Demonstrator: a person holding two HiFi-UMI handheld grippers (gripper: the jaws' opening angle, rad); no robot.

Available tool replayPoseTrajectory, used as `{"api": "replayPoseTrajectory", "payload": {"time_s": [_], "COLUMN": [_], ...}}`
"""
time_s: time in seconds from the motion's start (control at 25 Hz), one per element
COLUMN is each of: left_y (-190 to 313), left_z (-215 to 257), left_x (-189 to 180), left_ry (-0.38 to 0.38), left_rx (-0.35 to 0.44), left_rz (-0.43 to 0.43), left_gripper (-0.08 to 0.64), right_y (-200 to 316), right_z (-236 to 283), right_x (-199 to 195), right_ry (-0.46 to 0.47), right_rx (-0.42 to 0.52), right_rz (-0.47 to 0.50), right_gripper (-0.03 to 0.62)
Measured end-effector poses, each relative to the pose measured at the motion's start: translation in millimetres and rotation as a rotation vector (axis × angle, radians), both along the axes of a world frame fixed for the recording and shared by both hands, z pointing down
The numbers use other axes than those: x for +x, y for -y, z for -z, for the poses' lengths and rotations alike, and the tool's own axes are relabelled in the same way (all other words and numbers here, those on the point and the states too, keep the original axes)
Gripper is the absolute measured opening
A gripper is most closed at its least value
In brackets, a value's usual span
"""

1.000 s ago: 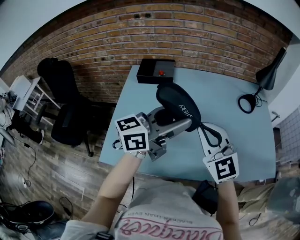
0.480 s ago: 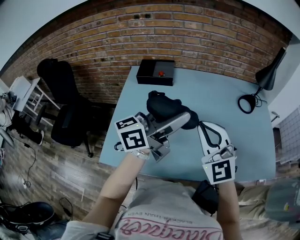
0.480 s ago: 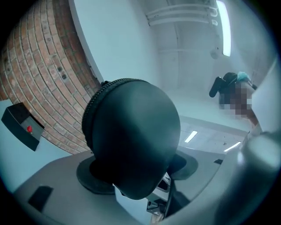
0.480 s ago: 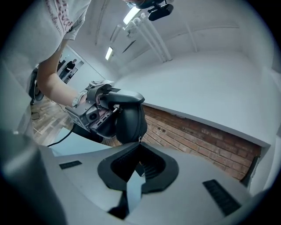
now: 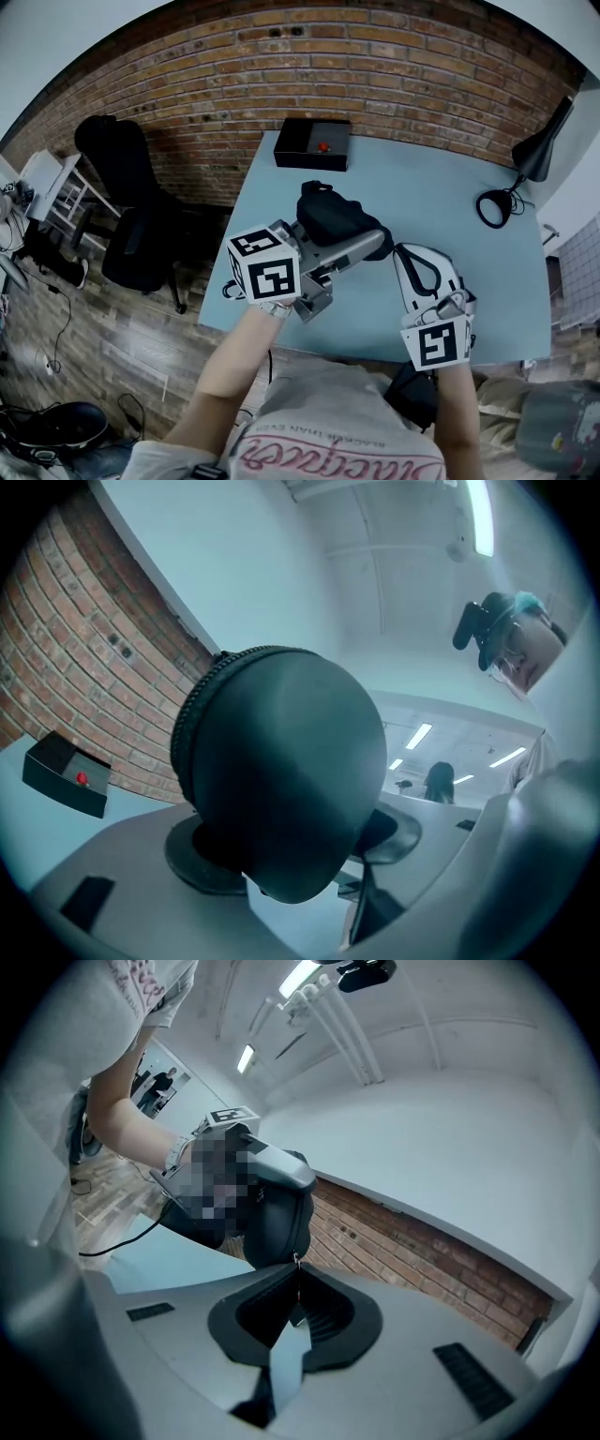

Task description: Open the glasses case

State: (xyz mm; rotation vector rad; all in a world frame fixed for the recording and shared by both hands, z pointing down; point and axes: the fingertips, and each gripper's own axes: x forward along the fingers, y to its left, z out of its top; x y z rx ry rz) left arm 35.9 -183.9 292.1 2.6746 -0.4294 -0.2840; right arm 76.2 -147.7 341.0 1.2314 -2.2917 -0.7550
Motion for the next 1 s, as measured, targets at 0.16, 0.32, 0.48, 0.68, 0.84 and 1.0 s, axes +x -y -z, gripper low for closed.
{"api": "replayPoseTrajectory", "payload": {"time_s": [0.16, 0.32, 0.48, 0.68, 0.84, 1.0], "left_y": [-2, -8, -12, -18, -28, -32], "left_z": [-11, -30, -37, -29, -9, -2], "left_x": [9, 19, 22, 21, 18, 15], "left_ry": [0.132, 0.3, 0.366, 0.356, 0.203, 0.186], "left_rx": [0.046, 0.085, 0.153, 0.214, 0.198, 0.237], "left_rz": [0.007, -0.016, -0.017, -0.017, -0.078, -0.087], "left_gripper": [0.322, 0.324, 0.33, 0.33, 0.328, 0.287], "right_y": [-1, -5, -5, 1, 6, 2], "right_z": [-2, -3, -2, 2, 10, 11], "right_x": [-3, -9, -13, -9, 1, 0], "right_ry": [-0.036, -0.042, 0.002, 0.139, 0.328, 0.26], "right_rx": [0.025, 0.032, 0.001, -0.051, -0.107, -0.085], "right_rz": [-0.012, 0.007, 0.029, 0.017, 0.013, 0.047], "right_gripper": [0.02, 0.02, 0.018, 0.018, 0.018, 0.018]}}
